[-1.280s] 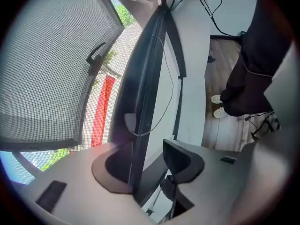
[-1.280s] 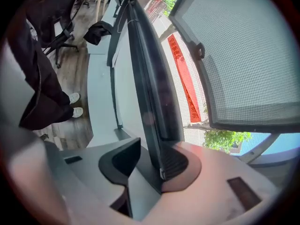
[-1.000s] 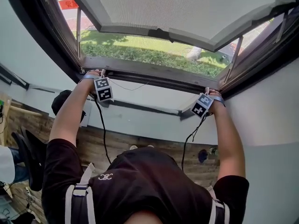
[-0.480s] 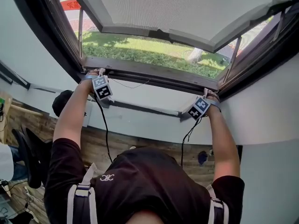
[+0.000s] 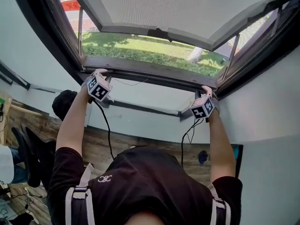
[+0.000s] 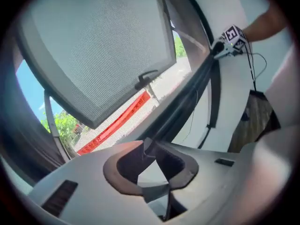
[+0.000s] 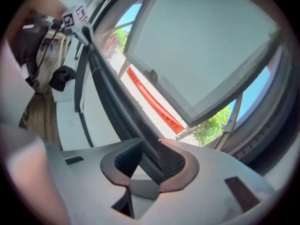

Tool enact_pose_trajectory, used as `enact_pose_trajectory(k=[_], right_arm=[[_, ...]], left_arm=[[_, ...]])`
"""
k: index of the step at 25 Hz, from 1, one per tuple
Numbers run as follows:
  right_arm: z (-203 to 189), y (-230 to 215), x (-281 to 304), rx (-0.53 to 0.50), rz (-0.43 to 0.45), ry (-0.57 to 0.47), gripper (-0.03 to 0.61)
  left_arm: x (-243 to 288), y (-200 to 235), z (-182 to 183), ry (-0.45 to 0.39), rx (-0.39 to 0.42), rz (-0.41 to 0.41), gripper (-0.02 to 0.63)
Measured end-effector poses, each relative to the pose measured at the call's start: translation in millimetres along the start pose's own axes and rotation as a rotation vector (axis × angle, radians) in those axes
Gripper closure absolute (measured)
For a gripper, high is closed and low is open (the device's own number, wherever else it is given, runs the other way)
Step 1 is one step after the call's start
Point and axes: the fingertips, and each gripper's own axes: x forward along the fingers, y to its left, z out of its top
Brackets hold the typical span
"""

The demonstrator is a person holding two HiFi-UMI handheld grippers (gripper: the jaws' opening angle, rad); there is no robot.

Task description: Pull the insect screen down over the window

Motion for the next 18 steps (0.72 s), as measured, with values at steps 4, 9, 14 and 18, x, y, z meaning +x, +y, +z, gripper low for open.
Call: enact_pose_trajectory(k=[4,9,14,18], right_arm=[[36,-17,-33,0.247,-0.044,-0.189,0.571],[91,-28,-89,0.5,-0.047,-0.43,0.574],[140,-32,-156,0.706,0.005,-0.656,0.574],[156,-26,-202,0.732,-0.034,-0.782,0.574]], left_arm=[[-33,1,42,-0.19,-0.196,0.06,0.604],[-84,-3,104,-0.415,-0.493,0.071,0.604],[-139,-22,160,-0.568,-0.589,0.085,0.606],[-173,-51,177,-0.588,-0.505,0.106,0.606]])
